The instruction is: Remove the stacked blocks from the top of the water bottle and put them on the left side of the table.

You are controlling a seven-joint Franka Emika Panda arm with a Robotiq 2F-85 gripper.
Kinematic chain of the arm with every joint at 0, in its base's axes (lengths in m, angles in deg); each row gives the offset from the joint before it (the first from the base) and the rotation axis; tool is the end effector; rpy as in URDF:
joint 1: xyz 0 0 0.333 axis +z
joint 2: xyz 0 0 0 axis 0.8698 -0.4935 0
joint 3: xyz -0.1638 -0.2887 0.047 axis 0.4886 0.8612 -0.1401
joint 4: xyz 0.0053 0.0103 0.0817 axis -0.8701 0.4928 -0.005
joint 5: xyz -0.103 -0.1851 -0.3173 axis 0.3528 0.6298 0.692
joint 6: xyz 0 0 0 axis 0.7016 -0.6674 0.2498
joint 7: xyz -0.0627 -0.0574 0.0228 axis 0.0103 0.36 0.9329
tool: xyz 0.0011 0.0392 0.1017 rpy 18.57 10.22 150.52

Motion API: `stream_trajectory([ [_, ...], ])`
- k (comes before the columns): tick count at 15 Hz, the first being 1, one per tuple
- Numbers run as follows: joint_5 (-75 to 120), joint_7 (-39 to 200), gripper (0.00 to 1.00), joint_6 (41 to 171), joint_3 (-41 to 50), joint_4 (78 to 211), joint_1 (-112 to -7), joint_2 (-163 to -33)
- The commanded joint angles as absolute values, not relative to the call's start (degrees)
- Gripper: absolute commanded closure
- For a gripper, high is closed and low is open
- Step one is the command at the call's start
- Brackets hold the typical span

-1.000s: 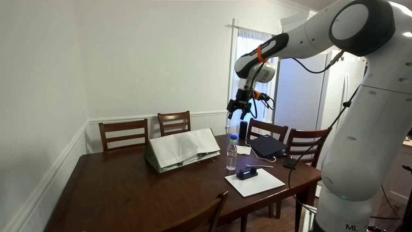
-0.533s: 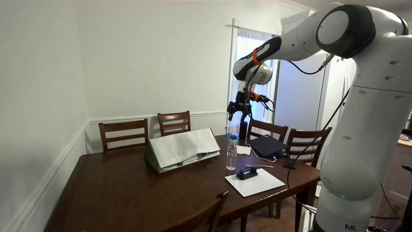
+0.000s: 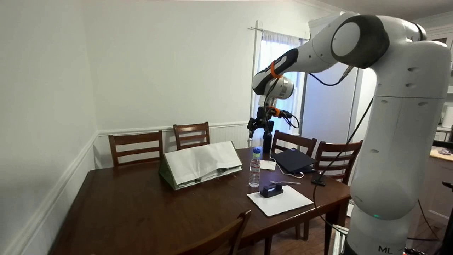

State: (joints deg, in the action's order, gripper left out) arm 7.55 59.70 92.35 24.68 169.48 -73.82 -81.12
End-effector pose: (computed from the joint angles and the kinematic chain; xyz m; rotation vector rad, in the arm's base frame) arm 0.4358 -0.3260 0.4734 -2.9056 0.7212 -0.2313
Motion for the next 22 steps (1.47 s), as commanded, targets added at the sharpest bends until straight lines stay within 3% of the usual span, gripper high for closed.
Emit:
stream_trajectory([
  [1,1.9,55.8,0.00,91.6,23.5,163.7,-77.4,-88.4],
  [22,1.2,52.3,0.00,92.9,14.0,143.3,-91.2,-110.9],
])
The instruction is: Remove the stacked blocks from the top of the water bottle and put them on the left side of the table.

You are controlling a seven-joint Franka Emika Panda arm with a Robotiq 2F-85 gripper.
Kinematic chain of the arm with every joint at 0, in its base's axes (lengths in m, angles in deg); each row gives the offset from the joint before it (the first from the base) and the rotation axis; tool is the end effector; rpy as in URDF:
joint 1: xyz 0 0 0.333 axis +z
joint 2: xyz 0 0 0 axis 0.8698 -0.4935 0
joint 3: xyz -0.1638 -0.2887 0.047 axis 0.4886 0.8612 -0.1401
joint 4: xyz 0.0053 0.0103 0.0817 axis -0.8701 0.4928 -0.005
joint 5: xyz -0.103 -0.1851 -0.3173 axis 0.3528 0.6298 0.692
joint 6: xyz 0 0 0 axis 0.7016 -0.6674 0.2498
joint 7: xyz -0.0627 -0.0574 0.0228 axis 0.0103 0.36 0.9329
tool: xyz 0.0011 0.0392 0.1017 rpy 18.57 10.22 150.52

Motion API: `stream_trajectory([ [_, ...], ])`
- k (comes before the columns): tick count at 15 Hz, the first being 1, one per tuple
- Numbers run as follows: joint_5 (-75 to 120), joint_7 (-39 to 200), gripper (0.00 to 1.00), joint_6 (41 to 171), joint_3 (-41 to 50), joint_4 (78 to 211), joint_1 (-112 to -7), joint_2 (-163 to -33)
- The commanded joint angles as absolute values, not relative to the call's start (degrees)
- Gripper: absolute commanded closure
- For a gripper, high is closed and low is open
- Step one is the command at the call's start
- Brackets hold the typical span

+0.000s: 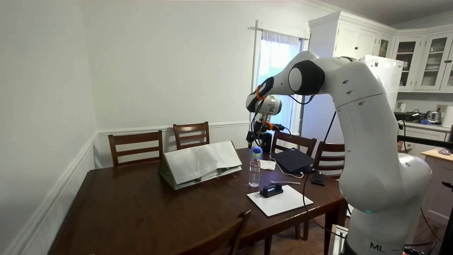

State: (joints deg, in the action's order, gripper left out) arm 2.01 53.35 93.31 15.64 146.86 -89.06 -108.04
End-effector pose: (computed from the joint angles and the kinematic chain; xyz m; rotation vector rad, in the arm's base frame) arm 0.5098 -0.4407 0.3780 -2.9334 0.7682 -0.1748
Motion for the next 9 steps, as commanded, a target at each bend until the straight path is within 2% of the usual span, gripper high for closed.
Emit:
stream_trajectory([
  [1,1.5,52.5,0.00,93.0,13.8,142.9,-91.4,-111.5],
  [3,1.6,52.7,0.00,92.5,13.4,142.3,-91.7,-112.4],
  [4,1.7,52.7,0.16,92.4,13.2,142.0,-91.8,-112.7],
  [5,1.9,52.8,0.26,92.5,13.1,141.9,-91.8,-112.9],
  [9,3.6,54.7,0.56,91.4,13.8,142.4,-91.3,-112.1],
])
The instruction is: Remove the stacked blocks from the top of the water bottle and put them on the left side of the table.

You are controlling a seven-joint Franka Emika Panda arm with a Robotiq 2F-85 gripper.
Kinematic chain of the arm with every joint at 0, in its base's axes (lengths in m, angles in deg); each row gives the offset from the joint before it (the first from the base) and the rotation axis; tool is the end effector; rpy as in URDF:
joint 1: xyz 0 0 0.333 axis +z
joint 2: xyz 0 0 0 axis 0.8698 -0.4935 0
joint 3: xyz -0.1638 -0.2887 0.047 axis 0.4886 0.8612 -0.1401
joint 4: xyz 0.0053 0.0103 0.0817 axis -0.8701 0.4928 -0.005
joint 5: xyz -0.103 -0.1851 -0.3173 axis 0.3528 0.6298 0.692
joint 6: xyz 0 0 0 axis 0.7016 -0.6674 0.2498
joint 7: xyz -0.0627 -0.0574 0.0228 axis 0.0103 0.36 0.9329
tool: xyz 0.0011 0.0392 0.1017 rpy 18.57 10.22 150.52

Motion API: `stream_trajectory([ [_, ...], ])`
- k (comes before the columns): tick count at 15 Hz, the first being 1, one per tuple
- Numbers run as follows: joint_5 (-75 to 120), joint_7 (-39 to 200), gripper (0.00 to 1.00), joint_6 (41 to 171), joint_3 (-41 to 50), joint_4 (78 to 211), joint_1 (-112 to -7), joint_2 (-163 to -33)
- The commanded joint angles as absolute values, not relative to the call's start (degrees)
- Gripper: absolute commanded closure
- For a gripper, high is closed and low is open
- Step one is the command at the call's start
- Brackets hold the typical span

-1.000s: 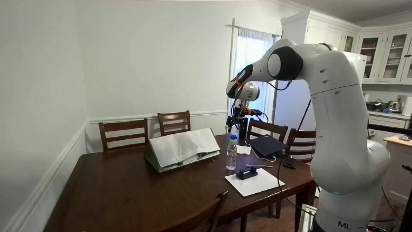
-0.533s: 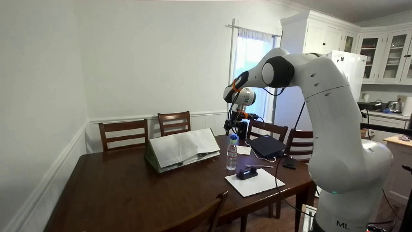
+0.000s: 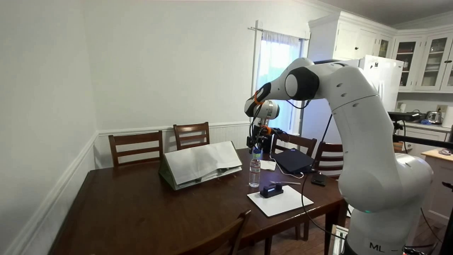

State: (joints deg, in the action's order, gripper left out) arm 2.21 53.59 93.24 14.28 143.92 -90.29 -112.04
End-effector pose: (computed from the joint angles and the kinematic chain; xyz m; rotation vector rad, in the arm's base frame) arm 0.5216 -0.4481 0.3529 -2.9324 0.7648 -0.1401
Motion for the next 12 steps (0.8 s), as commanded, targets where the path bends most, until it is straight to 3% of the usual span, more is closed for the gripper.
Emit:
stream_trajectory([
  [1,3.8,54.8,0.62,91.3,13.9,142.6,-91.3,-111.7],
  [5,5.8,55.9,0.88,91.7,14.9,142.8,-90.9,-111.2],
  [12,8.2,56.6,0.87,88.9,15.1,146.6,-89.7,-104.3],
])
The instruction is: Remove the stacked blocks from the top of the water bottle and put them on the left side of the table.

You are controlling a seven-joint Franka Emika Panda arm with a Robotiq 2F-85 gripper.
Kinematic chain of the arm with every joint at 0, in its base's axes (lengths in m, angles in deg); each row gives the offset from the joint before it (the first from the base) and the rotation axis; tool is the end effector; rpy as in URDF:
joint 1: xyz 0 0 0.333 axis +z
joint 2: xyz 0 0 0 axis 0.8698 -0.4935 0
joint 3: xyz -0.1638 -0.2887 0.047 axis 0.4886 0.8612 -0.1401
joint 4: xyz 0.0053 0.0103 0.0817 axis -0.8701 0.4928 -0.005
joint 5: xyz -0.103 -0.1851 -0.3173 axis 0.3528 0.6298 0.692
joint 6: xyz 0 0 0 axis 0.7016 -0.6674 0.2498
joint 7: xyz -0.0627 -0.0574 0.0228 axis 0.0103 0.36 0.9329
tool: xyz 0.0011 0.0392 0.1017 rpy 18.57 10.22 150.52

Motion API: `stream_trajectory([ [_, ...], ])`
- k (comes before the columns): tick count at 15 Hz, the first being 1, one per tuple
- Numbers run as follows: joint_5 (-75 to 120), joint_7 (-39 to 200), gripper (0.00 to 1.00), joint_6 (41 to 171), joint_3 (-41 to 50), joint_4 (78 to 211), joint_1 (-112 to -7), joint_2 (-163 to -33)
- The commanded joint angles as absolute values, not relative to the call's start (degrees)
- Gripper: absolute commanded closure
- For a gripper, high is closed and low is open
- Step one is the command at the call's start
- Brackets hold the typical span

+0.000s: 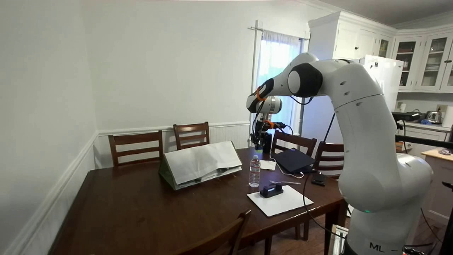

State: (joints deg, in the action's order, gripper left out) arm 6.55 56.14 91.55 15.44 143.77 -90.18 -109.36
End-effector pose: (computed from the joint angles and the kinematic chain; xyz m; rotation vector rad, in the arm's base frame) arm 0.5092 -0.4551 0.3838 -2.9833 0.8054 -0.1175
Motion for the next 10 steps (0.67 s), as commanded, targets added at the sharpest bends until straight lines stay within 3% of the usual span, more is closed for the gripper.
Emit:
stream_trajectory([
  [1,8.4,56.0,0.87,87.8,14.8,147.4,-89.2,-102.9],
  [5,10.0,53.9,0.87,86.9,13.5,151.9,-85.7,-98.6],
  [10,11.6,58.6,0.87,94.7,11.6,160.6,-78.9,-96.6],
])
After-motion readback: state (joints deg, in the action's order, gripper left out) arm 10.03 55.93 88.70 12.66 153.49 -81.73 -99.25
